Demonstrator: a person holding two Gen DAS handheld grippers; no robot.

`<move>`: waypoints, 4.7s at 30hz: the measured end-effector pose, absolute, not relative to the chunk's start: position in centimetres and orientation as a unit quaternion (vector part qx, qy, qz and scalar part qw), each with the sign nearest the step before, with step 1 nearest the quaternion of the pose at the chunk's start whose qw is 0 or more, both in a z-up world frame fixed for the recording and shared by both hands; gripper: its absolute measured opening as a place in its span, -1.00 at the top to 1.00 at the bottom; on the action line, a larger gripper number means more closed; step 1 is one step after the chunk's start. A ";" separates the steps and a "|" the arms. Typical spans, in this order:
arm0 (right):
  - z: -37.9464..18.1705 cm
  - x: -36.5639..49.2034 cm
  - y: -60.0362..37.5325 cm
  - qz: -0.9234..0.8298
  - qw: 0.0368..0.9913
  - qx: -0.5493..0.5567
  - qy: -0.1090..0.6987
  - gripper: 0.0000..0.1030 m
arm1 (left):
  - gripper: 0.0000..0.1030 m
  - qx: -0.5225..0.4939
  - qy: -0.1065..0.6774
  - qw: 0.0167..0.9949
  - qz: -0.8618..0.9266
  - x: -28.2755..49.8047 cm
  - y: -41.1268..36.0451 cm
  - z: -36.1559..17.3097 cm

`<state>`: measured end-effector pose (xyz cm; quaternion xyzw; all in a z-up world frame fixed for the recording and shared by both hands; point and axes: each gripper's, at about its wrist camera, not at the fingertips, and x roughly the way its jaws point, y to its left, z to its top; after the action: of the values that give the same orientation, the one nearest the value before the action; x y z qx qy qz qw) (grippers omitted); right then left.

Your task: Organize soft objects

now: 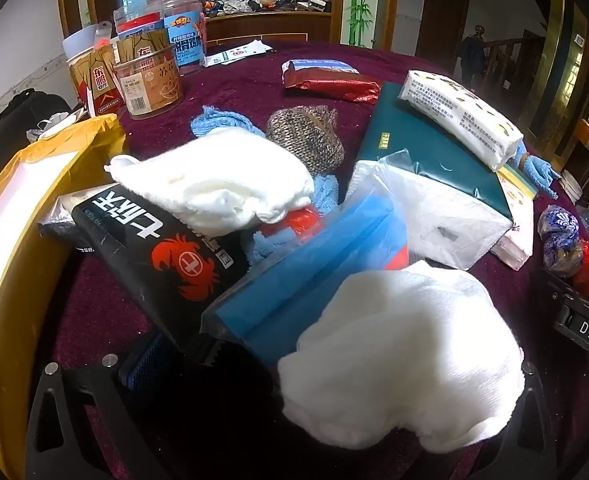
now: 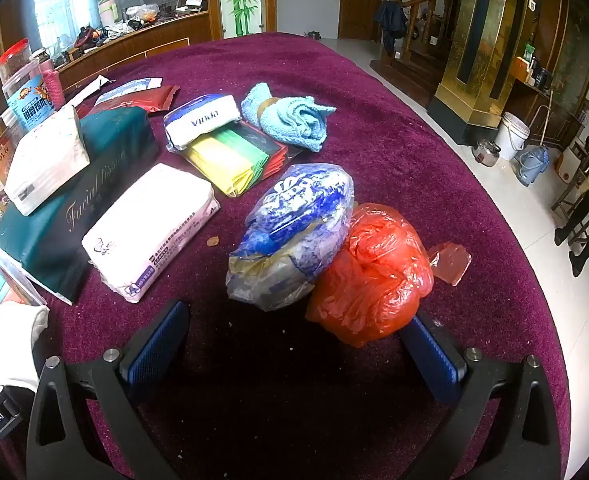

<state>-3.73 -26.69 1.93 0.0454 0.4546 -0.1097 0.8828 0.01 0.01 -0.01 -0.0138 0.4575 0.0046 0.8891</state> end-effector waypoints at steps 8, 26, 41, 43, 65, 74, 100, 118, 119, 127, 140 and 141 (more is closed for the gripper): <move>1.9 -3.7 -26.7 -0.109 0.883 0.046 0.454 -0.99 | -0.99 -0.013 0.456 0.890 0.005 0.0 0.0 0.0; 2.1 -3.8 -26.9 -0.097 0.883 0.043 0.458 -0.99 | -0.99 -0.013 0.457 0.890 0.005 0.0 0.0 0.0; 2.3 -4.3 -27.3 -0.052 0.874 0.025 0.483 -1.00 | -0.99 -0.014 0.460 0.888 0.005 0.0 0.1 0.1; 2.3 -4.3 -27.3 -0.052 0.874 0.025 0.483 -1.00 | -0.99 -0.011 0.466 0.885 0.001 0.0 0.1 0.2; 10.3 -12.6 -25.6 -0.111 0.946 0.008 0.305 -1.00 | -0.99 0.007 0.473 0.881 -0.019 -0.7 0.0 0.1; 12.2 -10.2 -26.7 -0.129 0.955 0.015 0.268 -1.00 | -0.96 -0.028 0.385 0.920 -0.064 -6.0 4.9 5.3; 7.3 -8.2 -28.5 -0.140 0.940 0.069 0.304 -1.00 | 0.82 0.039 0.431 0.889 -0.151 -5.5 0.7 3.2; 11.5 -6.2 -25.0 0.038 0.938 0.078 0.336 -1.00 | 0.81 -0.153 0.341 0.916 -0.142 -13.6 15.3 9.6; 12.0 -5.6 -24.2 0.056 0.936 0.069 0.340 -1.00 | 0.81 -0.162 0.340 0.916 -0.137 -13.8 16.1 9.4; 11.7 2.8 -16.8 0.108 0.905 -0.020 0.410 -0.99 | 0.81 -0.189 0.343 0.914 -0.109 -14.8 20.1 8.3; 11.5 3.9 -14.9 0.105 0.888 -0.017 0.447 -0.12 | 0.81 -0.222 0.346 0.905 -0.110 -12.2 24.3 9.3; 12.3 3.5 -14.4 0.115 0.890 -0.009 0.442 -0.12 | 0.81 -0.224 0.348 0.903 -0.113 -11.5 24.4 9.5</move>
<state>3.45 -14.37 12.29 -0.0086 0.4419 0.1154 0.8895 -11.47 24.39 9.47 -0.2239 0.3482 -0.1128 0.9033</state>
